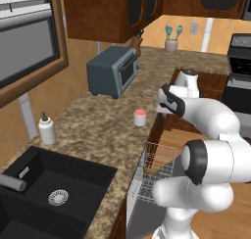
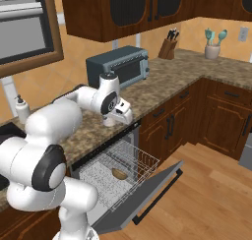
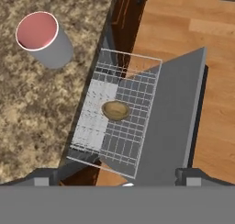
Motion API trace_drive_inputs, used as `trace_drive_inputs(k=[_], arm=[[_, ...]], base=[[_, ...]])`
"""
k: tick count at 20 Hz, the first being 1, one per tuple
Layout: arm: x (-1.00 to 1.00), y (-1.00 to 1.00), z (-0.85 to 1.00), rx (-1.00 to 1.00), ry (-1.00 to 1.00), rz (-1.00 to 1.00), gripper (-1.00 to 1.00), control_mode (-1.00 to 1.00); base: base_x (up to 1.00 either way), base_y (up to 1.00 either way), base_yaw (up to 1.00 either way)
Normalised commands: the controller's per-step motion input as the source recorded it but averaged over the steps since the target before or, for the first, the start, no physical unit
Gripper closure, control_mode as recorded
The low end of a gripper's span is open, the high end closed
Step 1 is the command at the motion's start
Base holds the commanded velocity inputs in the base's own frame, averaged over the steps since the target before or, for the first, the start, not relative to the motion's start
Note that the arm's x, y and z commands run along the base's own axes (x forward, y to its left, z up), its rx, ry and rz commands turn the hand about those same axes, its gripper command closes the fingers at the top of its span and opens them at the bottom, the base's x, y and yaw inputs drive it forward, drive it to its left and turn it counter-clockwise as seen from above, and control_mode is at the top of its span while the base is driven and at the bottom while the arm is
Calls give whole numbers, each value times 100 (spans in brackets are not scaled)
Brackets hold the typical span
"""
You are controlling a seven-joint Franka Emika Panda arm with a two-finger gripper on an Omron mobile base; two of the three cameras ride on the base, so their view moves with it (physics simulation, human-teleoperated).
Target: Pick up the cup and bowl from the counter, place them in the dishwasher, and close the dishwasher door.
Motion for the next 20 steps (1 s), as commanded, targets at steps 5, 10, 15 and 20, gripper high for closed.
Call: trace_drive_inputs(k=[5, 10, 15, 20], arm=[[24, 26, 0, 12, 0, 0, -100, -100], [69, 29, 0, 2, 1, 0, -100, -100], [61, 26, -18, 1, 0, 0, -100, -100], [60, 7, -46, 6, 2, 0, -100, -100]], base=[[0, 0, 0], [0, 0, 0], [0, 0, 0], [0, 0, 0]])
